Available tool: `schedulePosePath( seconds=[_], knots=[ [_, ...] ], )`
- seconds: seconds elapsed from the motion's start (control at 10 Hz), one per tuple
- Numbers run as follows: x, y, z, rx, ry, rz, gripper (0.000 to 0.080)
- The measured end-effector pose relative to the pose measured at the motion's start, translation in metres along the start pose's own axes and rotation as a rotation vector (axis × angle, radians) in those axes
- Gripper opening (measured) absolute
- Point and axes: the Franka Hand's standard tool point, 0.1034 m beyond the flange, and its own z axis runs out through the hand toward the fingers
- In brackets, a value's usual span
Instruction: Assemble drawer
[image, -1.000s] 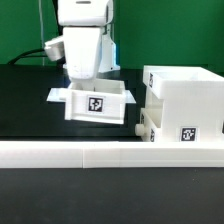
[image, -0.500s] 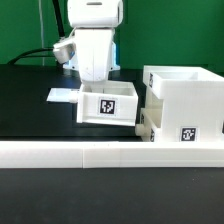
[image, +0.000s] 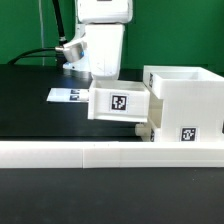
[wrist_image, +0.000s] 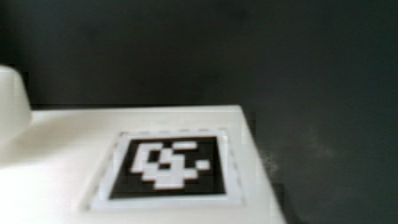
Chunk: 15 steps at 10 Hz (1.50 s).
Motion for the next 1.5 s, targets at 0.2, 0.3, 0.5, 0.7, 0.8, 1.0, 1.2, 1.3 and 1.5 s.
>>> schedulePosePath(
  seconds=[0.2, 0.3, 0.5, 0.7, 0.8, 1.0, 1.2, 1.3, 1.5],
  knots=[
    [-0.0002, -0.0004, 0.0009, 0.002, 0.000, 0.001, 0.0041],
    [-0.0003, -0.0009, 0.0018, 0.004, 0.000, 0.001, 0.0041],
    [-0.0003, -0.0019, 0.0034, 0.007, 0.001, 0.001, 0.0041],
    [0.0000, -0.0022, 0.0035, 0.007, 0.001, 0.000, 0.0041],
    [0.0006, -0.0020, 0.0030, 0.007, 0.001, 0.001, 0.0041],
    [0.0005, -0.0028, 0.0031, 0.017, 0.000, 0.023, 0.0041],
    [0.0004, -0.0034, 0.0037, 0.020, 0.000, 0.020, 0.0041],
    [0.0007, -0.0038, 0.0038, 0.021, 0.000, 0.007, 0.0041],
    [0.0026, -0.0057, 0.0040, 0.037, -0.007, -0.060, 0.0041]
  ],
)
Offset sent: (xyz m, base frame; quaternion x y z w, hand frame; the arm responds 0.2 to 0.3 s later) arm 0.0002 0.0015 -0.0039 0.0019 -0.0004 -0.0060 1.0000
